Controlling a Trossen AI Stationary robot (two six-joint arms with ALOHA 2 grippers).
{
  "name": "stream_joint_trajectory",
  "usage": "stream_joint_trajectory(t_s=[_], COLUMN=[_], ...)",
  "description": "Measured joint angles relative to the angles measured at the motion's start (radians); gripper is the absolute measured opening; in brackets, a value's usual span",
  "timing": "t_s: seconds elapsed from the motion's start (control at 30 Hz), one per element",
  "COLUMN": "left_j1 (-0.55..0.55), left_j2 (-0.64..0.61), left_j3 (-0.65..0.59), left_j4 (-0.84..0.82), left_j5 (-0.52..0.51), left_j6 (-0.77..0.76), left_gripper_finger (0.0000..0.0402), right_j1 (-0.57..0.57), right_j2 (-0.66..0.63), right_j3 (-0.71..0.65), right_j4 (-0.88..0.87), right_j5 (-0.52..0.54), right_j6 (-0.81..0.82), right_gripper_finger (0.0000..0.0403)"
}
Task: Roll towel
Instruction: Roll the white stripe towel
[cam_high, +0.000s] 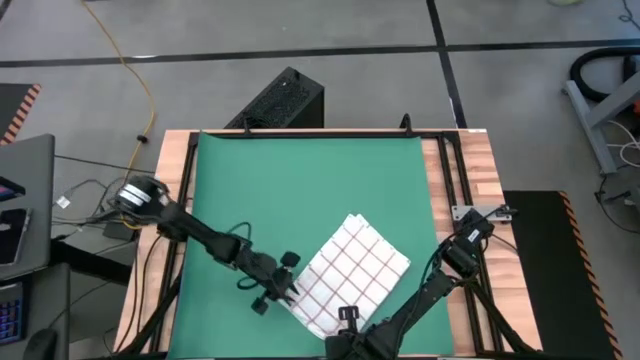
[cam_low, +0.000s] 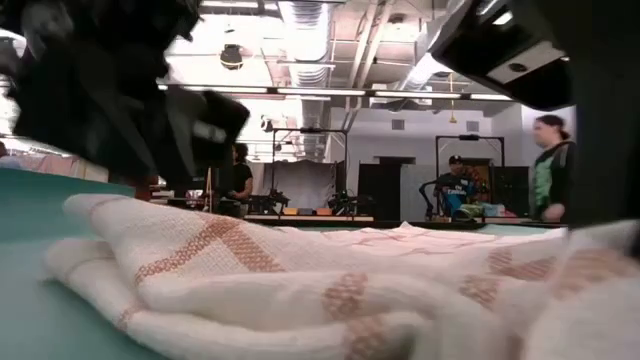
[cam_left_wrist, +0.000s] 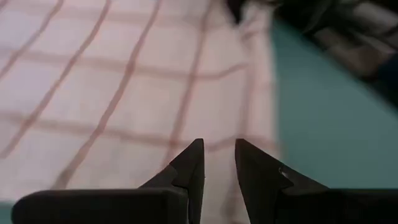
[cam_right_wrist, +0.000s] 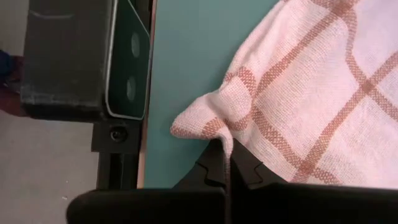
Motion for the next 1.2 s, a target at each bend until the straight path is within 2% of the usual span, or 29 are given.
stream_joint_trajectory(t_s=[0.1,0.23,0.43,0.57,0.77,0.87,0.97,1.03,1.1,1.2], left_j1=[0.0,-0.001,0.0,0.003,0.004,0.004,0.003,0.003,0.003,0.004], left_j2=[0.062,0.107,0.128,0.125,0.126,0.127,0.127,0.128,0.129,0.13], left_j3=[0.006,0.01,0.011,0.013,0.012,0.01,0.01,0.009,0.008,0.006], left_j4=[-0.003,-0.002,-0.048,-0.086,-0.088,-0.079,-0.077,-0.071,-0.053,-0.034], left_j5=[-0.013,0.059,0.06,0.029,0.028,0.023,0.005,0.001,-0.001,-0.001], left_j6=[-0.035,-0.06,-0.101,-0.168,-0.266,-0.293,-0.335,-0.379,-0.409,-0.425], left_gripper_finger=[0.0077,0.0054,0.0006,0.0004,0.0001,0.0,0.0,0.0,0.0,0.0], right_j1=[0.007,0.015,0.001,0.002,0.059,0.093,0.088,0.062,0.024,-0.04], right_j2=[0.0,0.0,-0.031,-0.104,-0.172,-0.175,-0.174,-0.174,-0.174,-0.174], right_j3=[0.0,0.0,0.005,0.009,0.01,0.009,-0.016,-0.041,-0.065,-0.096], right_j4=[-0.001,0.0,-0.048,-0.125,-0.282,-0.411,-0.494,-0.516,-0.518,-0.518], right_j5=[0.001,0.001,-0.018,-0.008,0.086,0.192,0.25,0.276,0.283,0.226], right_j6=[0.018,0.024,0.06,0.124,0.267,0.487,0.662,0.741,0.798,0.788], right_gripper_finger=[0.0009,0.0012,0.0071,0.0089,0.0093,0.0083,0.0032,0.0012,0.0012,0.0006])
